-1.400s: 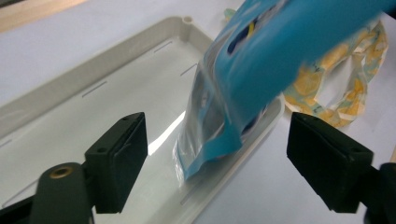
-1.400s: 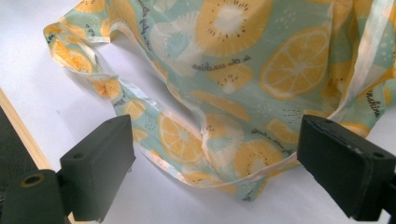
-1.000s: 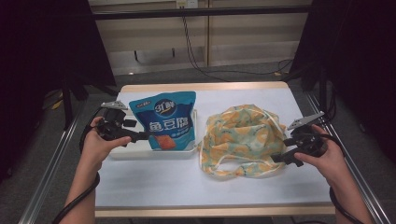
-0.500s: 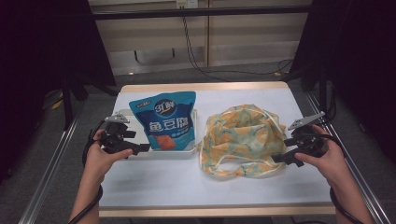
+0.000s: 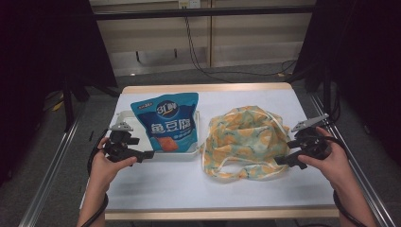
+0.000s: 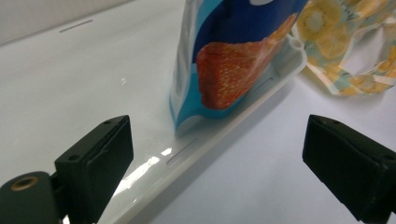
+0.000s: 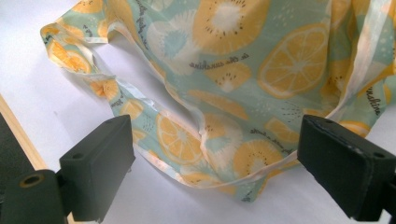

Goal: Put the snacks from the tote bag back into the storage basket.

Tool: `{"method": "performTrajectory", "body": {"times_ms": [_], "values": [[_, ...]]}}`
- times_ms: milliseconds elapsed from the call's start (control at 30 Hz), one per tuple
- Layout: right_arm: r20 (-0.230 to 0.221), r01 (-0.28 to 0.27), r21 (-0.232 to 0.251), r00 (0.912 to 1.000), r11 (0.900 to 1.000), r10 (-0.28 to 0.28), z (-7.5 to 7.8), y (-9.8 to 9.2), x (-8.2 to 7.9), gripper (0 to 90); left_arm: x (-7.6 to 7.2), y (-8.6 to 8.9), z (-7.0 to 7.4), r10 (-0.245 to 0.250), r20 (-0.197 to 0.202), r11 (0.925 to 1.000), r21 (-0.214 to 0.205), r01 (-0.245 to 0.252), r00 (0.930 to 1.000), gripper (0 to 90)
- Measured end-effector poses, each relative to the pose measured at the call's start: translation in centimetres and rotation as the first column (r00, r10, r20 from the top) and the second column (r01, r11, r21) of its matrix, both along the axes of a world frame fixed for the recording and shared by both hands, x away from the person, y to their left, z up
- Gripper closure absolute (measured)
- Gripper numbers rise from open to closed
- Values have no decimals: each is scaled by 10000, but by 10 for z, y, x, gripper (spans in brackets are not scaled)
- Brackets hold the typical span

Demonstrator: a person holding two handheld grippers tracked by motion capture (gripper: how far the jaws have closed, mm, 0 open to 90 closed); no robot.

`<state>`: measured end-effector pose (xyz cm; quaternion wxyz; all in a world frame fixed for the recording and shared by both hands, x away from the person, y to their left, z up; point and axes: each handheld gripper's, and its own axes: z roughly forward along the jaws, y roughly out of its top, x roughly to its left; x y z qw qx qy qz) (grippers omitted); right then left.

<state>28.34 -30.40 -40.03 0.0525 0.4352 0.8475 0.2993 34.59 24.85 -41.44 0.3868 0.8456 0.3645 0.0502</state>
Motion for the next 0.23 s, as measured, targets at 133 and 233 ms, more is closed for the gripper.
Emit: {"method": "performTrajectory", "body": {"times_ms": [133,233], "values": [[75,-177,203,9998,9996,175,0,1,-1,83,-2,-3,-2,-131,-108,9999,8,131,9999,71],[67,-240,371,9997,9990,238,1,0,-1,72,-2,-6,-4,-217,-208,9998,26,217,9995,58]]}}
